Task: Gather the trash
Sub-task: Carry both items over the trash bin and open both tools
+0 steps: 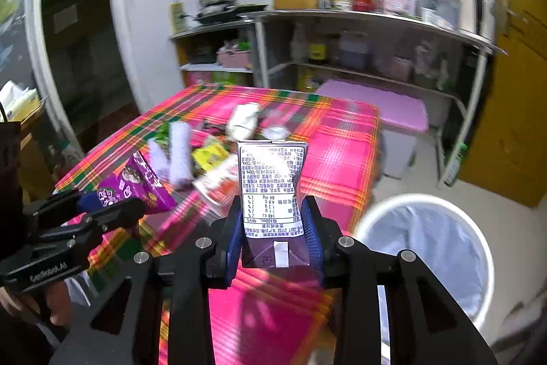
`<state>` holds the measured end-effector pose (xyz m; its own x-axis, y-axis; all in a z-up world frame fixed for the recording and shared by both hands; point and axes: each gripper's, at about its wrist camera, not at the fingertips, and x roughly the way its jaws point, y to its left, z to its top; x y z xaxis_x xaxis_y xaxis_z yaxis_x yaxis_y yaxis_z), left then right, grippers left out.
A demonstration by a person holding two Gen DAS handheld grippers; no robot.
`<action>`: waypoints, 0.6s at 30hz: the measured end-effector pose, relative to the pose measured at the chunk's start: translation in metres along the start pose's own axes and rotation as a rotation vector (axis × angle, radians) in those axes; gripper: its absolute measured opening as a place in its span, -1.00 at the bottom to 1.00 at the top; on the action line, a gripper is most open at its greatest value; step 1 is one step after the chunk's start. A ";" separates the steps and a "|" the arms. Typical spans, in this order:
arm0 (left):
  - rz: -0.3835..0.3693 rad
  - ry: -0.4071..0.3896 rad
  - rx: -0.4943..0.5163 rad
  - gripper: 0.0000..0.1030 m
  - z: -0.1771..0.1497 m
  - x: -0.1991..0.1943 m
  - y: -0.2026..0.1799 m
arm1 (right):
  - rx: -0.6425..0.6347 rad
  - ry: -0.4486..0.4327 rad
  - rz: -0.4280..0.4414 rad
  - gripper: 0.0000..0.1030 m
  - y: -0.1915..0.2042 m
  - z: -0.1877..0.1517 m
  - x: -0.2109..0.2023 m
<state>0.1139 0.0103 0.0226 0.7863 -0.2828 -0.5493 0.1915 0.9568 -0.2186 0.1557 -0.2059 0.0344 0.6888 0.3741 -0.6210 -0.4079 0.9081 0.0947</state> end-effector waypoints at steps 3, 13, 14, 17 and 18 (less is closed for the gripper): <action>-0.038 0.014 0.031 -0.27 0.002 0.010 -0.023 | 0.044 0.003 -0.040 -0.33 -0.023 -0.011 -0.012; -0.147 0.069 0.117 -0.26 0.004 0.053 -0.088 | 0.167 0.036 -0.126 -0.33 -0.095 -0.044 -0.026; -0.156 0.077 0.123 -0.26 0.004 0.058 -0.093 | 0.176 0.042 -0.133 -0.33 -0.101 -0.047 -0.025; -0.181 0.092 0.141 -0.26 0.004 0.072 -0.109 | 0.203 0.050 -0.147 -0.33 -0.118 -0.053 -0.025; -0.188 0.100 0.147 -0.26 0.004 0.077 -0.114 | 0.212 0.054 -0.154 -0.33 -0.123 -0.054 -0.024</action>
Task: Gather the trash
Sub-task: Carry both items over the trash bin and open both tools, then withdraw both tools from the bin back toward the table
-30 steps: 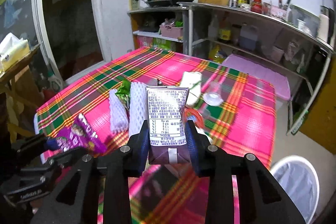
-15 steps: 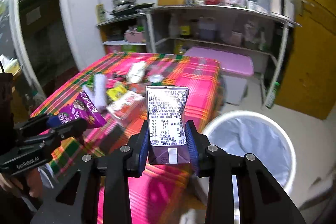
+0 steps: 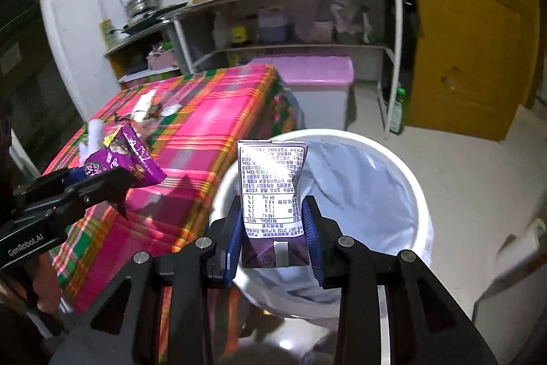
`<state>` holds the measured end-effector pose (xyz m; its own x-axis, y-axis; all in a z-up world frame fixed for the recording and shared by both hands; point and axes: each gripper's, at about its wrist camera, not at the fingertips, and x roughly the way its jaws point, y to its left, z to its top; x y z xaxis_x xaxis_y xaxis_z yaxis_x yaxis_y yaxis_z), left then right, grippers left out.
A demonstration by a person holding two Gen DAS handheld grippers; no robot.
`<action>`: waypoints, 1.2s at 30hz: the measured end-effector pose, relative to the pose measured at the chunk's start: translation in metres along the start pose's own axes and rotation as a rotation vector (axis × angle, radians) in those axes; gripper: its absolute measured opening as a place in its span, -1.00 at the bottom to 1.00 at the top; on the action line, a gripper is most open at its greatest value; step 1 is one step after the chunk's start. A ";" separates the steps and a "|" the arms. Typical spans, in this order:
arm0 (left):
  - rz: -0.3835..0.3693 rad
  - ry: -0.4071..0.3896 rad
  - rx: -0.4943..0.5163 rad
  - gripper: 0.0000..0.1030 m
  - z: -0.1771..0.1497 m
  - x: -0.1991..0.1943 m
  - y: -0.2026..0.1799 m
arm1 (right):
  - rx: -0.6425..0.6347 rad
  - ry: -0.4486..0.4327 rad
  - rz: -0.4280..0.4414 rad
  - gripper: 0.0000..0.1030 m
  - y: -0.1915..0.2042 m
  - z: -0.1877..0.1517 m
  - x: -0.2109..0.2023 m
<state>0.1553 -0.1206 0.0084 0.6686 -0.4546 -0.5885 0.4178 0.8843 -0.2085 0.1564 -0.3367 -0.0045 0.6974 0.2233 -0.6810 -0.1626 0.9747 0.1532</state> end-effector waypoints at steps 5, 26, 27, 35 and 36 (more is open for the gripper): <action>-0.033 0.053 0.023 -0.25 0.006 0.031 -0.015 | 0.036 0.034 -0.018 -0.32 -0.021 -0.003 0.011; -0.079 0.087 -0.059 0.02 0.008 0.052 -0.011 | 0.056 -0.020 -0.031 -0.02 -0.025 -0.004 -0.005; -0.072 0.073 -0.058 0.02 0.007 0.045 -0.010 | 0.050 -0.030 -0.027 -0.02 -0.021 -0.003 -0.009; 0.003 -0.015 -0.046 0.02 0.000 -0.009 -0.006 | 0.016 -0.097 -0.002 -0.02 0.011 -0.006 -0.043; 0.011 -0.021 -0.047 0.02 -0.001 -0.016 -0.006 | 0.009 -0.102 0.007 -0.02 0.016 -0.007 -0.046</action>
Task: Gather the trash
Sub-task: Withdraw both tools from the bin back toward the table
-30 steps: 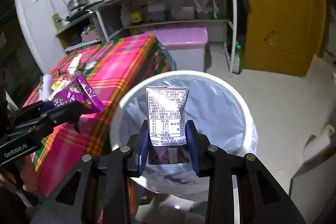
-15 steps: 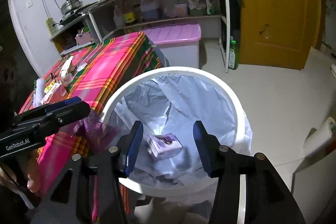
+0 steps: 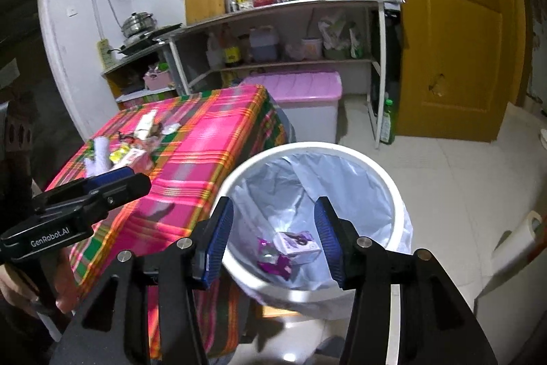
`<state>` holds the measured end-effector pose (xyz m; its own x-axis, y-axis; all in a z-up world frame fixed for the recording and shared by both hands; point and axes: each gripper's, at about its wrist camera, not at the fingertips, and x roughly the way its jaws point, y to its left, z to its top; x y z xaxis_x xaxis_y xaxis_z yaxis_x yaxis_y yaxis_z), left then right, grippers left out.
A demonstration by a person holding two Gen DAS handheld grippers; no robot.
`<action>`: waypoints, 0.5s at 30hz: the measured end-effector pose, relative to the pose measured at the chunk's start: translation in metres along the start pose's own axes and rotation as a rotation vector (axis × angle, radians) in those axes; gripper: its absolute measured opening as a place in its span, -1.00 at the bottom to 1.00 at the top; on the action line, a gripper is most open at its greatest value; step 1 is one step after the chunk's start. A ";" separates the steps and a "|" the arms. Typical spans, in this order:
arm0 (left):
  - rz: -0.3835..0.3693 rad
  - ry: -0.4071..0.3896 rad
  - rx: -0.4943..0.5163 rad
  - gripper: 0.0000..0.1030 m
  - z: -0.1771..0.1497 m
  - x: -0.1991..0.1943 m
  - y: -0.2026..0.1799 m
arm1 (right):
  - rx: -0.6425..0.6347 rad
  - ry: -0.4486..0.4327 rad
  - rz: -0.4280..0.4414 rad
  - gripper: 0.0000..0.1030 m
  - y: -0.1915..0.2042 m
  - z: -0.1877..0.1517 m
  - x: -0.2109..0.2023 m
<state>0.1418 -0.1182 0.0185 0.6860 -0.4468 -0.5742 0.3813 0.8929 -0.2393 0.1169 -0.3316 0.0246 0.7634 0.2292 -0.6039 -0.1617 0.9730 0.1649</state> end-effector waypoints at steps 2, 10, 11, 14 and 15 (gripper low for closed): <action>0.019 -0.021 -0.001 0.02 -0.004 -0.017 0.003 | -0.016 -0.005 0.006 -0.02 0.010 -0.002 -0.005; 0.079 -0.058 -0.011 0.02 -0.022 -0.063 0.014 | -0.073 0.001 0.084 -0.02 0.050 -0.010 -0.011; 0.089 -0.061 -0.015 0.02 -0.024 -0.068 0.017 | -0.078 0.000 0.099 -0.02 0.055 -0.010 -0.011; 0.109 -0.073 -0.023 0.02 -0.030 -0.080 0.022 | -0.093 -0.008 0.123 -0.02 0.066 -0.011 -0.014; 0.118 -0.078 -0.027 0.02 -0.032 -0.084 0.025 | -0.095 -0.009 0.129 -0.02 0.068 -0.010 -0.014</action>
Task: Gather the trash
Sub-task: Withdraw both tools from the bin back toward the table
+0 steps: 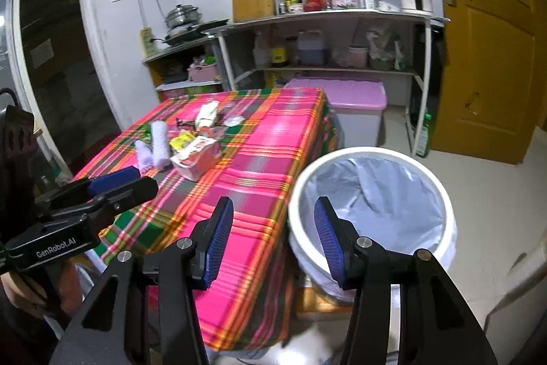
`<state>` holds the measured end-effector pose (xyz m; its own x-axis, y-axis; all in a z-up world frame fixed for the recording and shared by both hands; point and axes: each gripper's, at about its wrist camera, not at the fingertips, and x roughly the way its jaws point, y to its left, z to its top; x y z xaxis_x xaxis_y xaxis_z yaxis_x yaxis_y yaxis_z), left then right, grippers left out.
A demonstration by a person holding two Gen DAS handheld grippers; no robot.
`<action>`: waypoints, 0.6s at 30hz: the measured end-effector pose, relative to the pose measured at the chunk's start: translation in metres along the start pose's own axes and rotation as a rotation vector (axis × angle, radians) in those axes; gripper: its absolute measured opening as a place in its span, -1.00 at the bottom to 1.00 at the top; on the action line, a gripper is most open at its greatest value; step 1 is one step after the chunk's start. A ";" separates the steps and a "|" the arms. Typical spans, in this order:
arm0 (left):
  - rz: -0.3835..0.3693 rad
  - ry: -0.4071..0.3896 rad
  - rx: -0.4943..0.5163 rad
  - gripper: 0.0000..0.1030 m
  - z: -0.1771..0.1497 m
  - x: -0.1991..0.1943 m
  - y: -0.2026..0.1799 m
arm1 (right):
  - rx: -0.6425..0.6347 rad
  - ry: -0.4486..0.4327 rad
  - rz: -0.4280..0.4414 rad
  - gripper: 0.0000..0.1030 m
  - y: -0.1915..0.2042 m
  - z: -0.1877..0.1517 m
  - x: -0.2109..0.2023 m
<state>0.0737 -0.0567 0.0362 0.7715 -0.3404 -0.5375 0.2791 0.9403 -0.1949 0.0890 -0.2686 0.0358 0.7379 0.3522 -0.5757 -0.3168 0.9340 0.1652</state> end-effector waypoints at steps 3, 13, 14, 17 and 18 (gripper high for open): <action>0.021 -0.011 -0.009 0.02 -0.002 -0.008 0.007 | -0.002 0.003 0.013 -0.02 0.007 0.000 0.001; 0.071 -0.036 -0.044 0.02 -0.008 -0.026 0.028 | -0.024 0.049 0.051 -0.02 0.027 0.000 0.014; 0.078 -0.037 -0.048 0.02 -0.010 -0.028 0.031 | -0.028 0.053 0.054 -0.02 0.030 0.000 0.016; 0.102 -0.043 -0.063 0.02 -0.011 -0.031 0.040 | -0.038 0.064 0.070 -0.02 0.039 0.003 0.024; 0.113 -0.046 -0.068 0.02 -0.012 -0.032 0.044 | -0.042 0.065 0.075 -0.02 0.041 0.005 0.027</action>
<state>0.0544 -0.0049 0.0348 0.8214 -0.2309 -0.5214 0.1509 0.9698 -0.1918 0.0985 -0.2207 0.0308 0.6716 0.4153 -0.6136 -0.3958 0.9012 0.1767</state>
